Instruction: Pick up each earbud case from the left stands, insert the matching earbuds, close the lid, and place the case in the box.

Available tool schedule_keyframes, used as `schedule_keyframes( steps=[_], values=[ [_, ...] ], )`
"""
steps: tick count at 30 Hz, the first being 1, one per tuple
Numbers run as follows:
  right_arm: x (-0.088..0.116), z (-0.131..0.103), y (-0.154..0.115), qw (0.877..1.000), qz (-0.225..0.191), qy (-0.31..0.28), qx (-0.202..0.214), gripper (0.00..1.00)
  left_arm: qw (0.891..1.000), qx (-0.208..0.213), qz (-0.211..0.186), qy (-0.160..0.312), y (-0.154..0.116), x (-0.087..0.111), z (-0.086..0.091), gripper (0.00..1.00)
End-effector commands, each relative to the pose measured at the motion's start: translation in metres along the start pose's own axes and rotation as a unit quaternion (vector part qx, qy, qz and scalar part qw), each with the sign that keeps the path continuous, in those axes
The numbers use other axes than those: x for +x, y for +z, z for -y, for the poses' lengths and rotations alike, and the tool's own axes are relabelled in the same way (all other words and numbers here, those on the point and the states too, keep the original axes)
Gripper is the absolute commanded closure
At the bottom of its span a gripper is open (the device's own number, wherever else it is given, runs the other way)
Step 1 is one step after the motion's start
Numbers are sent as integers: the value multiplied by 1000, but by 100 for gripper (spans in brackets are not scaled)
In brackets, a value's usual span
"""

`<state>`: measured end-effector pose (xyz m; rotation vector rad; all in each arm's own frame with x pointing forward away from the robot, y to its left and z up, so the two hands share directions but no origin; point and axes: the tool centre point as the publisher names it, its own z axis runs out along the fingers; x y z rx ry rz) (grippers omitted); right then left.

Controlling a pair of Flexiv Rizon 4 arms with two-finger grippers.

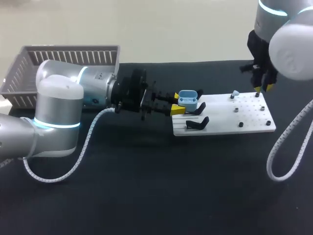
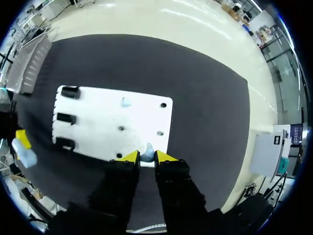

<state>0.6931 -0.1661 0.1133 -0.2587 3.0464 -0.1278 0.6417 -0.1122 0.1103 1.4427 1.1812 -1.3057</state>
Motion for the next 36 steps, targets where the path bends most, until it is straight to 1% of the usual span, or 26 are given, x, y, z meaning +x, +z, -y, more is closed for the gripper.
schedule_keyframes(
  steps=[1,16,17,19,21,22,24,26,28,32,34,36],
  values=[
    [4,-1,-13,1000,2,1,2,100,1000,-1,1,1,0,1,0,100],
    [4,-1,-13,1000,2,1,2,100,1000,-1,1,1,0,1,0,100],
    [7,-7,-18,1000,7,1,-4,100,1000,-1,1,1,0,1,0,100],
    [13,-19,-27,1000,20,7,-3,100,1000,-1,1,1,0,1,0,100],
    [19,-30,-37,999,30,20,-10,100,1000,-1,1,1,0,1,0,100],
    [22,-34,-40,999,32,33,-4,100,1000,-1,1,1,0,1,0,100],
    [28,-42,-47,997,51,56,7,100,1000,-1,1,1,0,1,0,100],
    [32,-47,-52,994,54,92,11,100,1000,-1,1,1,0,1,0,100],
    [37,-51,-55,992,37,123,14,100,1000,-1,1,1,0,1,0,100],
    [42,-61,-57,987,26,159,18,100,1000,-1,1,1,0,1,0,100],
    [43,-67,-59,985,24,173,12,100,1000,-1,1,1,0,1,0,100],
    [43,-73,-61,983,22,185,-7,100,1000,-1,1,1,0,1,0,100]
  ],
)
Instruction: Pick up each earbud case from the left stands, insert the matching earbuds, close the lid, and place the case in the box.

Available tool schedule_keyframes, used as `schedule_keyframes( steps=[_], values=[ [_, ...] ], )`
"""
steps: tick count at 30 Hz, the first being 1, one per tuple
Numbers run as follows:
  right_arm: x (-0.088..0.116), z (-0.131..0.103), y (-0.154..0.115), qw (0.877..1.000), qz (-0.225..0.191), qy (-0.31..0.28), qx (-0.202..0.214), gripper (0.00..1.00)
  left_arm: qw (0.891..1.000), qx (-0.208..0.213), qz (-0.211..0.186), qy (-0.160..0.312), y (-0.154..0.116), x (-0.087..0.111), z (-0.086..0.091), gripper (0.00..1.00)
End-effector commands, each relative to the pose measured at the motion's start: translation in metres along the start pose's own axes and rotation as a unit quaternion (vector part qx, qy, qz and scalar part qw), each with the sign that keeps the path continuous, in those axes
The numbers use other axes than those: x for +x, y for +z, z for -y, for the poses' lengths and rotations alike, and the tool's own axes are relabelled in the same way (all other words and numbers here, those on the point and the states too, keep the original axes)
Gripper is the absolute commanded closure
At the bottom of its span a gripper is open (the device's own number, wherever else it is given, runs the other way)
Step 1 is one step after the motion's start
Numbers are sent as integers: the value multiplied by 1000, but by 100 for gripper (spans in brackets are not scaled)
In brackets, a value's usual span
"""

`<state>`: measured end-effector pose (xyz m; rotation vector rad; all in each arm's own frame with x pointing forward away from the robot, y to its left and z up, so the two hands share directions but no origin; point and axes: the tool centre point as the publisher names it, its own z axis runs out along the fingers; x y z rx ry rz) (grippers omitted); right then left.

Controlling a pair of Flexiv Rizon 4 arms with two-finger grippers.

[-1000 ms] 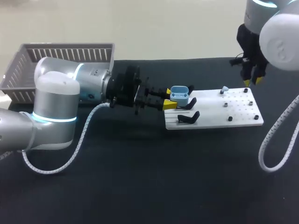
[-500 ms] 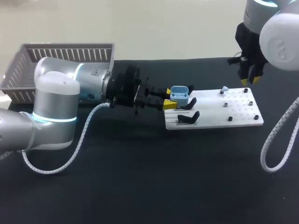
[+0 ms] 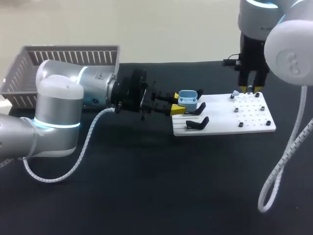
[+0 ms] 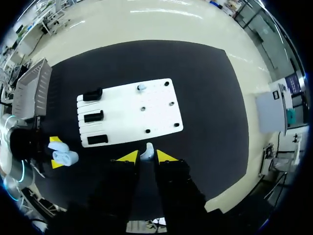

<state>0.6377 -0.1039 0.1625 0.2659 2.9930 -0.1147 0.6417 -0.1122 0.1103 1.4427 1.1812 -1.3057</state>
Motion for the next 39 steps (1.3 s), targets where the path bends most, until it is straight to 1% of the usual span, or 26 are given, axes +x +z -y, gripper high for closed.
schedule_keyframes(
  steps=[1,2,21,22,23,26,29,30,31,32,35,37,39],
  values=[
    [6,-9,-4,1000,-2,17,-14,100,1000,-1,1,1,0,1,0,100],
    [8,-13,-5,1000,-7,21,-22,100,1000,-1,1,1,0,1,0,100],
    [8,-13,-5,1000,-7,21,-22,100,1000,-1,1,1,0,1,0,100],
    [9,-18,-8,999,-11,31,-26,100,1000,-1,1,1,0,1,0,100],
    [10,-23,-10,999,-8,43,-16,100,1000,-1,1,1,0,1,0,100],
    [12,-34,-20,997,-7,78,-10,100,1000,-1,1,1,0,1,0,100],
    [16,-44,-30,994,-11,112,-5,100,1000,-1,1,1,0,1,0,100],
    [17,-47,-32,992,-21,126,-1,100,1000,-1,1,1,0,1,0,100],
    [18,-51,-33,991,-25,128,1,100,1000,-1,1,1,0,1,0,100],
    [20,-54,-36,989,-25,143,-4,100,1000,-1,1,1,0,1,0,100],
    [22,-61,-38,985,-34,170,-2,100,1000,-1,1,1,0,1,0,100],
    [24,-65,-39,983,-44,181,1,100,1000,-2,-3,3,0,1,0,100],
    [27,-69,-39,981,-43,188,5,100,1000,0,-5,6,-1,2,-1,100]
  ],
)
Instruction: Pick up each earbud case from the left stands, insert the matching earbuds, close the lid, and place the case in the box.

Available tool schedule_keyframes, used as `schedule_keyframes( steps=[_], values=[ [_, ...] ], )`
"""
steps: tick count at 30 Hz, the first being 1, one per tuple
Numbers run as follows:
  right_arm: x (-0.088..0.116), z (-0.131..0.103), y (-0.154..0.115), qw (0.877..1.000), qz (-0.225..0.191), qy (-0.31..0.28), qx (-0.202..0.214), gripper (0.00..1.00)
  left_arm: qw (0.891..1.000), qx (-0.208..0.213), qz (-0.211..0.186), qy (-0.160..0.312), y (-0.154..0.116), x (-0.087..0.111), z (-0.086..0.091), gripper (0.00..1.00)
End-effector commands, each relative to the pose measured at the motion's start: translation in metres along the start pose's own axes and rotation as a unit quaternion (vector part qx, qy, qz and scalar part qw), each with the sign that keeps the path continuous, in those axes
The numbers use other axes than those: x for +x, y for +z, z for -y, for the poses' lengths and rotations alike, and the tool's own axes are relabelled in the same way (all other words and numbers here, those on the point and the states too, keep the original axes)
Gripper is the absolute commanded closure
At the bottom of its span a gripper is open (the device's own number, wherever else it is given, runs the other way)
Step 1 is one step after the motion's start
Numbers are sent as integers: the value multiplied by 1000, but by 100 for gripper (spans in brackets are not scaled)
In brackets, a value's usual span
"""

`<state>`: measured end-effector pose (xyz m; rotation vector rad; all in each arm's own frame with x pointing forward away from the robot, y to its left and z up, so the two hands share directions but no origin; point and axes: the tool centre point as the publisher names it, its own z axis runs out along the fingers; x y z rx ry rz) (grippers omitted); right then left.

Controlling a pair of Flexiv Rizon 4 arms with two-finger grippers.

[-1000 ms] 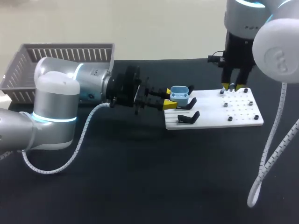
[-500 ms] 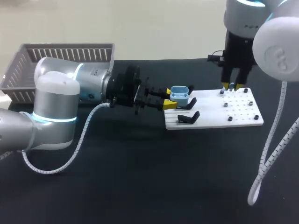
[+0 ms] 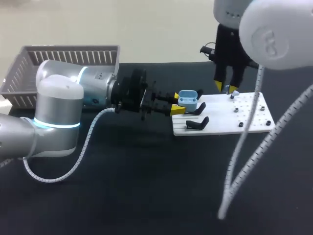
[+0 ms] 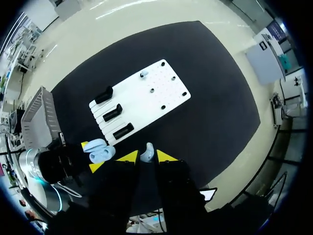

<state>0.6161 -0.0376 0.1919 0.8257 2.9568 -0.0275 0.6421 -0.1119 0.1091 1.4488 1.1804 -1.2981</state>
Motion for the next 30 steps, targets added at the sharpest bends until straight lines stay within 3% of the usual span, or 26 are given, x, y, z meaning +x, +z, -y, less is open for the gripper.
schedule_keyframes(
  steps=[1,16,30],
  values=[
    [5,-12,-1,1000,-3,8,19,100,1000,1,-5,5,0,2,-1,100],
    [33,-43,2,999,-35,14,10,100,999,2,-17,32,8,8,-2,100],
    [36,-58,9,998,-51,24,0,100,999,-5,-3,36,7,10,-2,100]
  ],
)
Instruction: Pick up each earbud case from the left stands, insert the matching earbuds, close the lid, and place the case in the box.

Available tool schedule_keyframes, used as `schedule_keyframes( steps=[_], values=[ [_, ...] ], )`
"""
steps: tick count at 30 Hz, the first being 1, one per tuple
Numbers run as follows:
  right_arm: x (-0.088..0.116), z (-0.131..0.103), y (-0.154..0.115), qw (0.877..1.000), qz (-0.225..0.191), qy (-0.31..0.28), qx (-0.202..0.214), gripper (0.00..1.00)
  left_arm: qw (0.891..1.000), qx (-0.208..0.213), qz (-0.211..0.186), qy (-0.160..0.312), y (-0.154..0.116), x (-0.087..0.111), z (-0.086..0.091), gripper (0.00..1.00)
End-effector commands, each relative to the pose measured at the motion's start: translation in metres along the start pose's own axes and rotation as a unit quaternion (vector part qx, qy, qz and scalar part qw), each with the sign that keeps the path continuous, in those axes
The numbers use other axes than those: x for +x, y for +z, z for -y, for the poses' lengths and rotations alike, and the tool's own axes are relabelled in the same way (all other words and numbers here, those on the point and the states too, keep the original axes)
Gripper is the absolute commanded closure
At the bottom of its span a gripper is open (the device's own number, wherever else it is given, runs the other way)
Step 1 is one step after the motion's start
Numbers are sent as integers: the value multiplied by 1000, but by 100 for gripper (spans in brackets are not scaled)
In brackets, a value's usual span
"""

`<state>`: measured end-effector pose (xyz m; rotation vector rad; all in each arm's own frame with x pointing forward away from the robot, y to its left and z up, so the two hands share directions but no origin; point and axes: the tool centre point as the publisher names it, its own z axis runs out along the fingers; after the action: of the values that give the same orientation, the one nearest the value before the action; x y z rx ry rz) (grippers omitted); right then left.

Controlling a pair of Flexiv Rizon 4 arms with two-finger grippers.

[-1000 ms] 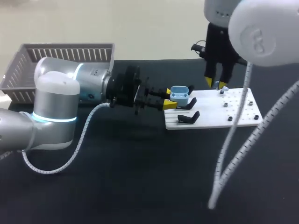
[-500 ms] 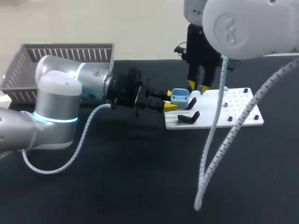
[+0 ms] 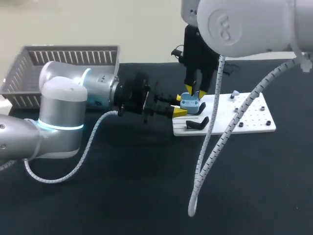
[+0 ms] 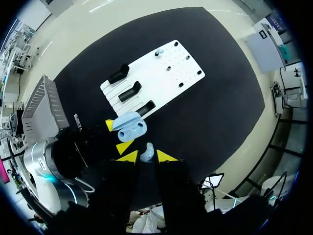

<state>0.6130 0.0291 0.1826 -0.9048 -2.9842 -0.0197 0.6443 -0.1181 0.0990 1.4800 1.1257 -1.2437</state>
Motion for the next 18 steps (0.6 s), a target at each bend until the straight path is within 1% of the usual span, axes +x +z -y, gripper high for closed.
schedule_keyframes(
  steps=[1,18],
  values=[
    [-3,-3,3,1000,-2,3,1,100,1000,-3,1,1,1,1,1,100],
    [-10,-18,20,1000,-1,23,5,100,1000,-3,1,1,1,1,1,100]
  ],
)
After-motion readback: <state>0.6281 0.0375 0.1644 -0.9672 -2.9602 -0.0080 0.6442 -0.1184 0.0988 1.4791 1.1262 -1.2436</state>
